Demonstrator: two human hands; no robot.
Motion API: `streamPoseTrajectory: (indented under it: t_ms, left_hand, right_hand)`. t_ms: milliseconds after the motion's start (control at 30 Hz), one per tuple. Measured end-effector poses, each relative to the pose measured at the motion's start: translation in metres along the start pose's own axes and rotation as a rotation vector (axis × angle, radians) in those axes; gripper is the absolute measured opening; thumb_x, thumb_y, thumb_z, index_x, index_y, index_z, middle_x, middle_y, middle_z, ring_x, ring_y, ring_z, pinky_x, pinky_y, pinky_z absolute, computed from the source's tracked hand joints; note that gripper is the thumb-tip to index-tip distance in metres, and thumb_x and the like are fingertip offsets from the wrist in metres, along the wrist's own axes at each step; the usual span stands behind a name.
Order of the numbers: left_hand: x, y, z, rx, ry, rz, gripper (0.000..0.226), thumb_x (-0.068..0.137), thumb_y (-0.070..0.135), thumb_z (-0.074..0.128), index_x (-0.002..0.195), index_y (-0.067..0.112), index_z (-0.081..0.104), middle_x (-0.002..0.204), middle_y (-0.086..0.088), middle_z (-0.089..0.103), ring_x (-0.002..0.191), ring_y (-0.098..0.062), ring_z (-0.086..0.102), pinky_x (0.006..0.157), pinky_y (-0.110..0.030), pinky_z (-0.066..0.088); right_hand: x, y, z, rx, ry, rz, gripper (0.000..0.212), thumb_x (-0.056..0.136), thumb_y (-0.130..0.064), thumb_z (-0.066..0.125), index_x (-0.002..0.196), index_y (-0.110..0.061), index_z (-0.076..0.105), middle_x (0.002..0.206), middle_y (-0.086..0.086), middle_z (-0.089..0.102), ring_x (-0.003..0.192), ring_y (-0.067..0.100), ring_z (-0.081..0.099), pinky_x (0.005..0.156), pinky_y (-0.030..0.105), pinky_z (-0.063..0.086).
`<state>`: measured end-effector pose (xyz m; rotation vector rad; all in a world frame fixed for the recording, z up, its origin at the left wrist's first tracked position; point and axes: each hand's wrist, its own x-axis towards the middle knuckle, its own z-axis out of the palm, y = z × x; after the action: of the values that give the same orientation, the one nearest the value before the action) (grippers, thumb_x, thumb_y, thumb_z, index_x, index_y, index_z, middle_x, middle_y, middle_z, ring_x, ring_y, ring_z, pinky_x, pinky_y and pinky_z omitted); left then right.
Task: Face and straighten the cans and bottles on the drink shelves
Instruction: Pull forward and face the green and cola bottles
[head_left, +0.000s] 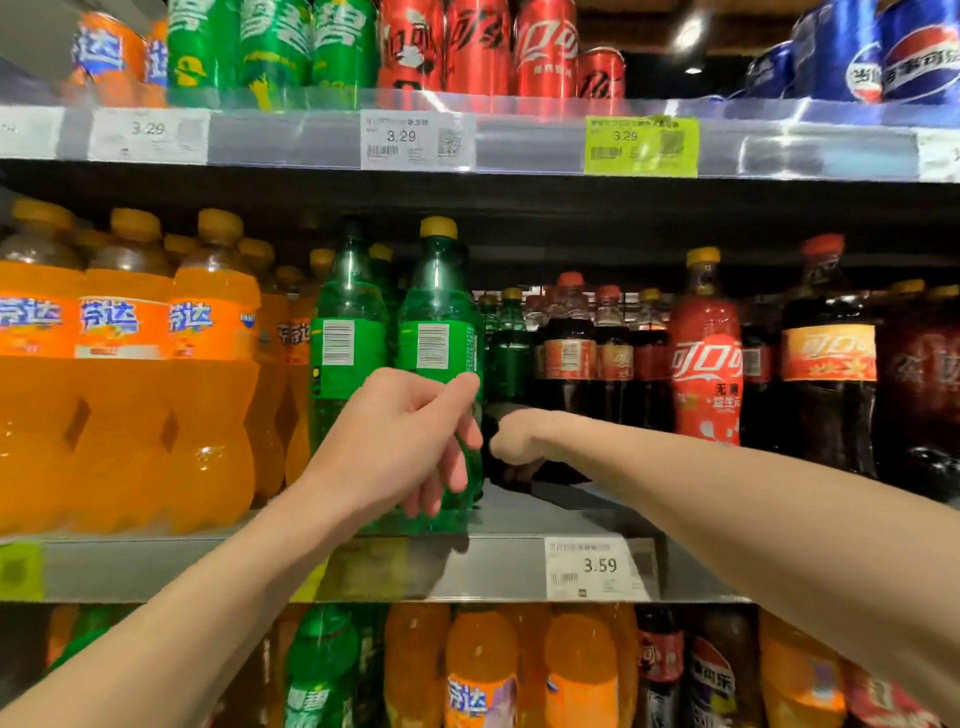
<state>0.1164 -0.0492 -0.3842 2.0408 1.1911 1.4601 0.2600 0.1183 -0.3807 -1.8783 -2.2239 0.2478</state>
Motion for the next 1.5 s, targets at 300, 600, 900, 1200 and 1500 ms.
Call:
streamPoseTrajectory:
  t_ms: [300,600,900,1200,1500]
  left_hand:
    - [0.002,-0.006,-0.004,-0.010,0.010,0.013,0.050,0.104,0.034,0.048,0.073,0.000,0.069,0.050,-0.016,0.060,0.036,-0.025,0.048,0.034,-0.022,0.035]
    - [0.004,0.000,-0.001,0.016,0.030,0.035,0.048,0.104,0.030,0.049,0.071,0.001,0.070,0.050,-0.016,0.061,0.036,-0.025,0.050,0.034,-0.022,0.037]
    - [0.000,-0.003,0.002,0.030,-0.006,0.009,0.049,0.104,0.031,0.049,0.070,0.002,0.070,0.051,-0.016,0.061,0.038,-0.027,0.050,0.035,-0.022,0.037]
    - [0.002,0.005,0.009,0.012,-0.038,-0.044,0.045,0.104,0.027,0.049,0.074,0.000,0.070,0.052,-0.016,0.062,0.039,-0.025,0.050,0.035,-0.023,0.038]
    - [-0.013,0.045,0.050,-0.013,-0.095,-0.046,0.044,0.103,0.024,0.047,0.077,-0.004,0.069,0.050,-0.013,0.060,0.038,-0.024,0.049,0.035,-0.022,0.038]
  right_hand:
    - [0.014,-0.019,0.008,-0.125,0.136,0.069,0.038,0.107,-0.009,0.037,0.069,-0.011,0.038,0.073,0.003,0.040,0.058,0.014,0.038,0.050,0.024,0.035]
    - [0.011,-0.012,0.010,-0.396,0.156,-0.049,0.024,0.099,-0.007,0.045,0.078,-0.007,0.057,0.075,0.004,0.049,0.091,0.029,0.057,0.075,0.033,0.044]
    - [0.003,-0.011,0.006,-0.381,0.067,-0.099,0.036,0.107,-0.018,0.039,0.132,-0.001,0.058,0.126,0.015,0.060,0.109,0.028,0.056,0.095,0.033,0.045]
    - [-0.023,-0.007,-0.006,-0.241,0.104,-0.117,0.026,0.105,-0.019,0.043,0.115,-0.003,0.061,0.097,0.014,0.057,0.090,0.025,0.049,0.068,0.029,0.038]
    - [-0.107,0.039,-0.032,0.164,0.388,-0.212,0.040,0.092,-0.004,0.062,0.131,-0.014,0.064,0.140,0.009,0.058,0.123,0.026,0.058,0.086,0.026,0.047]
